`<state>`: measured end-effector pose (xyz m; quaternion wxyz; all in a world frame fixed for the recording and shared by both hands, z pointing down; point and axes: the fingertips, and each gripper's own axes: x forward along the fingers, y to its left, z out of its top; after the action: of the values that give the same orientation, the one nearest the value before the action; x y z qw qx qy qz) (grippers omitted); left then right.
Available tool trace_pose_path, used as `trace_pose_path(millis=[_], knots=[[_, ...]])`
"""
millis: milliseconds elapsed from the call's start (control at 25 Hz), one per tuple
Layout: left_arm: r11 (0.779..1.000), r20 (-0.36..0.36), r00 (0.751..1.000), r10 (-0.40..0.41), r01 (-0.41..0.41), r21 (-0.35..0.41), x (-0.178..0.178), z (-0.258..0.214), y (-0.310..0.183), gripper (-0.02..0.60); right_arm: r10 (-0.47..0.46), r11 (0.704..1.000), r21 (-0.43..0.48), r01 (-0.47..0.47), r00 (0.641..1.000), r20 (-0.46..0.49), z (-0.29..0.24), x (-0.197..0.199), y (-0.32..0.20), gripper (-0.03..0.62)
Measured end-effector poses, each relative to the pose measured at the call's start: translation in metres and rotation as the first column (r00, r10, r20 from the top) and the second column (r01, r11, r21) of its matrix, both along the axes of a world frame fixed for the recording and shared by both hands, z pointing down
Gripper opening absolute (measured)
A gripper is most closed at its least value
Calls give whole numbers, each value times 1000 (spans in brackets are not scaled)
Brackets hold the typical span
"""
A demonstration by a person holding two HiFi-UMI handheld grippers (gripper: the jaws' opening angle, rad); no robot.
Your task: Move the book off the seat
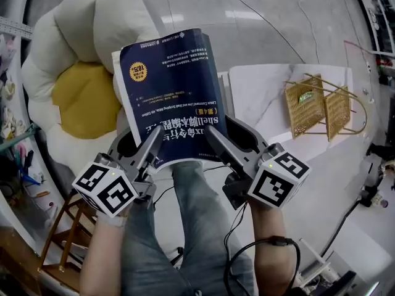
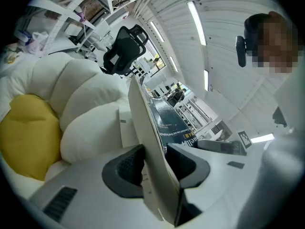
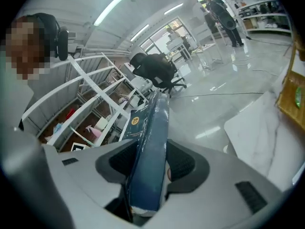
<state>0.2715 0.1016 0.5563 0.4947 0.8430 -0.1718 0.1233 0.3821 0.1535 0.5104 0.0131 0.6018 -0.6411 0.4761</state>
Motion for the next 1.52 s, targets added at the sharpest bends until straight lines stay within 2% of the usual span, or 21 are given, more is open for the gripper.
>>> trace_pose_path(millis=[120,200,280,360,440,520,600,800,880,960,1120,1280,1520], knots=[[999,3,999,53,-53,7,35,-4,18,152,55,998,9,-55,998,6,-2,33,25,196],[997,3,997,74,-74,8,32,0,16,152,76,997,8,-76,997,10,2,28,25,196],[999,6,999,36,-36,-3,-3,8,2,152,36,999,-5,-36,999,18,11,-4,7,196],[998,27,997,-67,67,-7,-53,18,-18,152,-66,998,-9,66,997,38,23,-47,-25,196],[990,64,989,-137,135,35,-94,23,-43,152,-135,991,32,133,988,71,35,-84,-56,196],[988,95,985,-143,137,67,-117,20,-59,152,-143,989,63,137,984,102,38,-106,-72,196],[991,116,985,-124,118,64,-133,9,-71,152,-131,991,55,125,983,127,30,-122,-82,196],[997,140,988,-67,62,45,-179,-55,-129,152,-80,997,33,76,983,163,-30,-170,-135,196],[999,148,988,-38,34,34,-168,-74,-136,152,-52,999,21,49,984,171,-49,-160,-139,196],[1000,160,987,-2,-2,19,-140,-78,-128,153,-21,1000,4,20,984,180,-53,-133,-128,196],[997,193,979,73,-68,-34,-105,-46,-96,153,19,999,-37,-13,982,187,-24,-101,-93,198],[993,221,970,103,-86,-86,-103,-12,-76,153,-49,998,-23,51,993,106,-3,-100,-83,196],[986,251,959,134,-103,-130,-109,21,-59,153,-148,989,-13,148,989,4,23,-105,-77,198]])
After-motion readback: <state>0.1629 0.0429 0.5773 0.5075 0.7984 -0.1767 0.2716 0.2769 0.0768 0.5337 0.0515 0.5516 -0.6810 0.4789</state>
